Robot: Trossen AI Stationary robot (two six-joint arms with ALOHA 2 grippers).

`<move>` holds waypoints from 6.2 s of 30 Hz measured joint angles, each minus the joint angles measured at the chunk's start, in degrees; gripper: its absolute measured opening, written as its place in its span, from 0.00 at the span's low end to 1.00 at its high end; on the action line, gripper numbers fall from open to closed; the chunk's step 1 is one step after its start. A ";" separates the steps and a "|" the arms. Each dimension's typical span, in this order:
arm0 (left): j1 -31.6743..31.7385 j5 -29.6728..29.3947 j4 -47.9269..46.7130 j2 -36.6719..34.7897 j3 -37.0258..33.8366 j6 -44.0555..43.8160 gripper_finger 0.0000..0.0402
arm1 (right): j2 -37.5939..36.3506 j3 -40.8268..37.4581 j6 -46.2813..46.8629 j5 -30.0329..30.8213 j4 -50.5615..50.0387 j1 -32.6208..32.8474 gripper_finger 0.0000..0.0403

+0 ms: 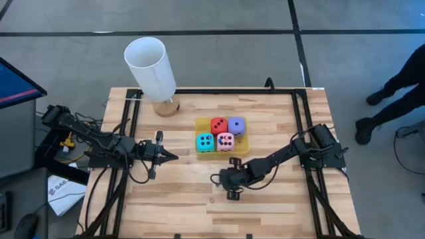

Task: Pick & Place Dice
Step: Put the top small pink dice into the yellow bin

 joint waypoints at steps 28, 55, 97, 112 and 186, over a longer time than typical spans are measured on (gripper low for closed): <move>0.00 0.00 0.01 -0.02 0.00 0.00 0.00 | -0.02 19.08 22.52 -1.31 -33.47 -0.73 0.23; 0.00 0.00 0.00 -0.01 0.00 0.00 0.00 | 0.07 15.25 42.18 -0.35 -34.24 -3.34 0.47; 0.00 0.00 0.00 0.00 0.00 0.00 0.00 | 0.07 7.26 46.40 -2.87 -23.68 -1.70 0.41; 0.02 0.00 0.00 -0.02 0.00 0.00 0.00 | -0.38 3.10 45.48 -2.45 -19.83 -1.68 0.40; 0.02 0.00 -0.14 0.75 -0.02 0.00 0.00 | -10.19 12.39 12.54 12.33 -27.74 -21.40 0.31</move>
